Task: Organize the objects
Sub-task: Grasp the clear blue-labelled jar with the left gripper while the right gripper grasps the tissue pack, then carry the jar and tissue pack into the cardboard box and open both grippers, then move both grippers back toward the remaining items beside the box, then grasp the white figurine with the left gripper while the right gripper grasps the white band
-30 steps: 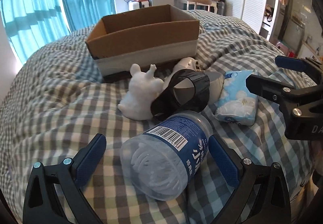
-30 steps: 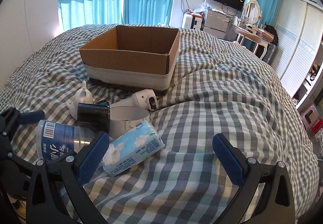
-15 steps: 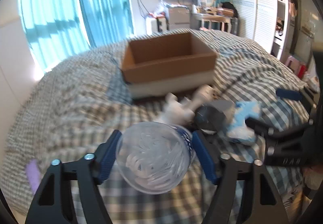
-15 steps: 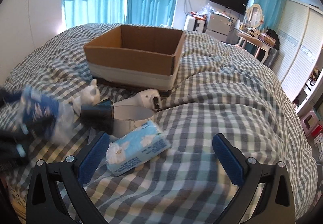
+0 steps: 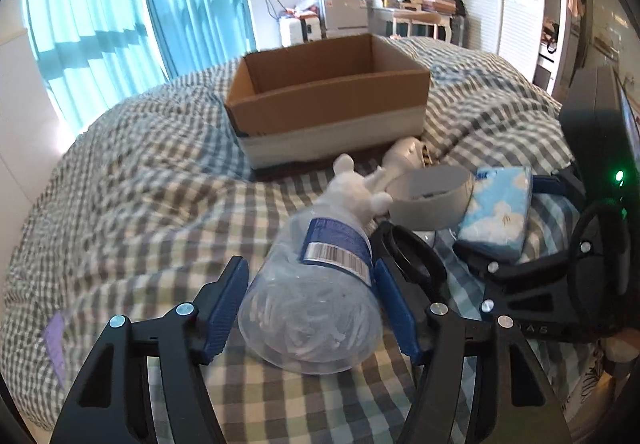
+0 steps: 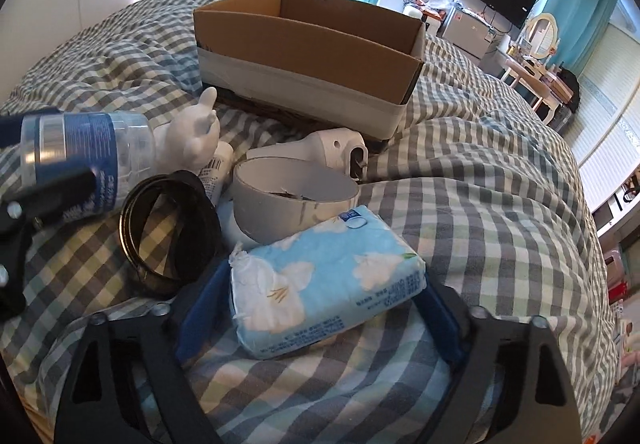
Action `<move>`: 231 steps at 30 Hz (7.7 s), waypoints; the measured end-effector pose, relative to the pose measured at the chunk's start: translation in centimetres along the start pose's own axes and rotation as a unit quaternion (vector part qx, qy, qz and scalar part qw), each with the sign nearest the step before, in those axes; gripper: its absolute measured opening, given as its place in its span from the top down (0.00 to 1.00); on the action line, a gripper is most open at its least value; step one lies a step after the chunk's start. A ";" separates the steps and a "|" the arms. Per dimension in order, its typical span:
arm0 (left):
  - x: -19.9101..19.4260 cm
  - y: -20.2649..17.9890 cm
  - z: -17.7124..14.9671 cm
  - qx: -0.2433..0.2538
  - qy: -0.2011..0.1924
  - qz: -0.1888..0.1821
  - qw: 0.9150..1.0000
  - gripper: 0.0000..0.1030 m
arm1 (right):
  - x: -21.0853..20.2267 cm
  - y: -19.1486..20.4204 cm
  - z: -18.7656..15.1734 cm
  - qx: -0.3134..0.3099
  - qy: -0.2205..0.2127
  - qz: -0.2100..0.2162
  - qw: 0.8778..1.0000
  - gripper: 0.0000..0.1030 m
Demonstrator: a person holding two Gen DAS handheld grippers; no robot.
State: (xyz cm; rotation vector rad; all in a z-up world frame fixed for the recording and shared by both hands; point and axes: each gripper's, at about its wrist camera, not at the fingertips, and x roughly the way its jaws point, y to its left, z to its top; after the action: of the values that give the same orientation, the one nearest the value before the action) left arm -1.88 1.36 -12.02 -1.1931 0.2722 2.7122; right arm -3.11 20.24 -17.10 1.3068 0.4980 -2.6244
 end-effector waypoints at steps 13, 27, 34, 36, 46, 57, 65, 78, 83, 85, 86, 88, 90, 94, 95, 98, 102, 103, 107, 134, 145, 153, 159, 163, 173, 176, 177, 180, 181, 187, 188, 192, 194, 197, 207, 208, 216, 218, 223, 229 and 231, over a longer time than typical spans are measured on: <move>0.0 -0.1 -0.1 -0.007 0.005 0.000 1.000 0.39 | -1.8 -0.2 0.0 0.009 -0.027 0.007 1.000 0.27; -3.8 0.6 1.9 -0.019 -0.035 0.003 0.999 0.39 | -7.3 -0.8 0.7 0.015 -0.090 0.004 0.996 0.27; -4.7 1.4 4.2 -0.023 -0.055 0.007 0.998 0.39 | -10.1 -1.1 2.3 0.012 -0.128 0.018 0.992 0.27; -4.8 1.7 5.2 -0.022 -0.061 0.002 0.998 0.39 | -10.6 -1.2 3.0 0.006 -0.135 0.017 0.991 0.27; -3.7 2.9 11.6 -0.005 -0.082 0.001 0.997 0.39 | -11.8 -2.8 8.1 -0.001 -0.161 0.037 0.986 0.27; -0.1 6.1 19.7 -0.007 -0.092 0.008 0.996 0.39 | -10.9 -6.4 17.6 0.009 -0.202 0.076 0.976 0.27; 4.9 7.1 22.7 0.010 -0.072 0.004 0.997 0.39 | -5.9 -8.0 22.6 0.006 -0.189 0.072 0.979 0.27; 13.3 6.1 22.7 0.041 -0.020 -0.019 0.999 0.39 | 5.4 -8.1 26.4 -0.046 -0.117 0.077 0.989 0.27; 15.2 5.3 22.1 0.064 -0.006 -0.029 0.998 0.39 | 8.6 -8.0 25.6 -0.067 -0.089 0.074 0.991 0.27; 16.1 5.1 21.9 0.068 0.002 -0.030 0.997 0.39 | 9.7 -7.8 25.2 -0.075 -0.078 0.076 0.991 0.27; 16.5 4.9 21.8 0.071 0.007 -0.031 0.997 0.39 | 10.2 -7.7 25.1 -0.079 -0.072 0.077 0.991 0.27; 17.2 4.7 21.6 0.075 0.015 -0.035 0.996 0.39 | 11.1 -7.4 24.8 -0.089 -0.063 0.079 0.991 0.27; 17.8 4.4 21.4 0.080 0.025 -0.042 0.996 0.39 | 11.9 -7.2 24.6 -0.100 -0.054 0.081 0.990 0.27; 18.9 3.8 21.4 0.089 0.038 -0.046 0.994 0.39 | 13.7 -7.5 24.5 -0.104 -0.035 0.084 0.990 0.27; 18.9 3.9 21.4 0.090 0.038 -0.049 0.994 0.39 | 14.0 -7.6 24.4 -0.107 -0.033 0.081 0.990 0.27; 19.3 4.0 21.3 0.090 0.047 -0.062 0.993 0.39 | 14.6 -7.9 24.1 -0.104 -0.029 0.077 0.991 0.27; 19.5 4.0 21.1 0.089 0.046 -0.070 0.992 0.37 | 14.3 -8.2 24.0 -0.087 -0.045 0.080 0.992 0.23; 19.5 4.0 21.3 0.089 0.040 -0.074 0.992 0.30 | 14.3 -8.2 24.1 -0.085 -0.042 0.080 0.992 0.23; 19.0 4.1 21.2 0.100 0.030 -0.078 0.991 0.11 | 13.3 -8.2 23.8 -0.085 -0.042 0.077 0.992 0.22; -3.7 3.5 21.5 0.081 -0.102 0.000 0.992 0.00 | -11.7 -12.0 19.6 -0.025 -0.195 0.013 0.980 0.11; -10.3 3.5 17.3 0.022 -0.147 0.048 0.988 0.00 | -19.9 -9.0 14.5 -0.031 -0.240 0.013 0.970 0.04; -10.2 3.6 13.1 -0.025 -0.153 0.055 0.986 0.00 | -19.3 -7.5 10.2 -0.004 -0.242 0.047 0.969 0.03; -6.2 3.1 9.9 -0.036 -0.109 0.047 0.992 0.00 | -14.0 -6.6 8.4 0.017 -0.199 0.061 0.978 0.03; -3.2 1.7 7.9 -0.018 -0.076 0.038 0.996 0.00 | -10.2 -6.6 7.6 0.044 -0.168 0.090 0.981 0.03; 4.1 -0.1 5.0 -0.018 -0.008 0.008 1.000 0.00 | -3.8 -6.9 5.3 0.074 -0.114 0.072 0.988 0.03; 5.2 -0.3 4.8 -0.026 0.004 -0.002 1.000 0.00 | -2.7 -7.0 4.9 0.082 -0.107 0.069 0.988 0.03; 5.5 -0.5 4.8 -0.024 0.005 -0.005 1.000 0.00 | -2.2 -7.0 4.7 0.086 -0.104 0.072 0.988 0.03; 7.1 -1.1 4.7 -0.019 0.026 -0.014 0.999 0.00 | -1.3 -7.3 4.3 0.100 -0.097 0.091 0.986 0.03; 7.9 -1.2 4.7 -0.019 0.042 -0.019 0.999 0.00 | -1.1 -7.2 4.2 0.102 -0.095 0.092 0.986 0.03; 9.7 -1.1 4.8 -0.037 0.073 -0.024 0.996 0.07 | -0.6 -7.2 3.7 0.109 -0.091 0.097 0.985 0.03; 9.9 -1.0 4.8 -0.040 0.079 -0.028 0.996 0.21 | -0.6 -7.1 3.6 0.111 -0.090 0.096 0.985 0.03; 10.2 -1.0 4.5 -0.043 0.089 -0.039 0.994 0.43 | -0.6 -6.8 3.5 0.106 -0.090 0.087 0.986 0.03; 9.8 -0.8 4.5 -0.048 0.086 -0.044 0.994 0.43 | -0.6 -6.4 3.5 0.098 -0.087 0.084 0.988 0.03; 8.3 -0.1 4.6 -0.063 0.071 -0.041 0.995 0.43 | -0.6 -5.8 3.5 0.087 -0.084 0.080 0.989 0.03; 4.1 2.4 4.8 -0.071 0.029 -0.010 0.997 0.43 | 1.4 -2.4 3.8 0.015 -0.045 0.059 0.997 0.03; 3.9 2.3 4.7 -0.071 0.029 -0.013 0.997 0.43 | 1.6 -2.1 3.8 0.009 -0.043 0.061 0.997 0.03; 4.7 1.7 4.6 -0.062 0.034 -0.010 0.997 0.43 | 4.0 -1.0 4.5 -0.010 0.000 0.068 0.998 0.15; 5.0 1.6 4.4 -0.062 0.038 -0.009 0.997 0.43 | 4.3 -0.6 4.7 -0.017 0.007 0.069 0.997 0.15; 5.1 1.6 4.2 -0.062 0.039 -0.010 0.997 0.43 | 5.8 -0.1 5.1 -0.022 0.033 0.076 0.996 0.24; 5.0 1.6 4.1 -0.060 0.037 -0.013 0.997 0.43 | 4.7 0.1 4.6 -0.024 0.005 0.063 0.998 0.25; 4.8 1.6 4.0 -0.058 0.036 -0.014 0.998 0.43 | 4.0 0.0 4.4 -0.020 -0.008 0.059 0.998 0.25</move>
State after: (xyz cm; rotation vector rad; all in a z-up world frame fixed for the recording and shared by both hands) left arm -8.25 1.09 -12.76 -1.3163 0.1059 2.6975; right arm -8.79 18.66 -17.84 1.2628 0.4557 -2.5140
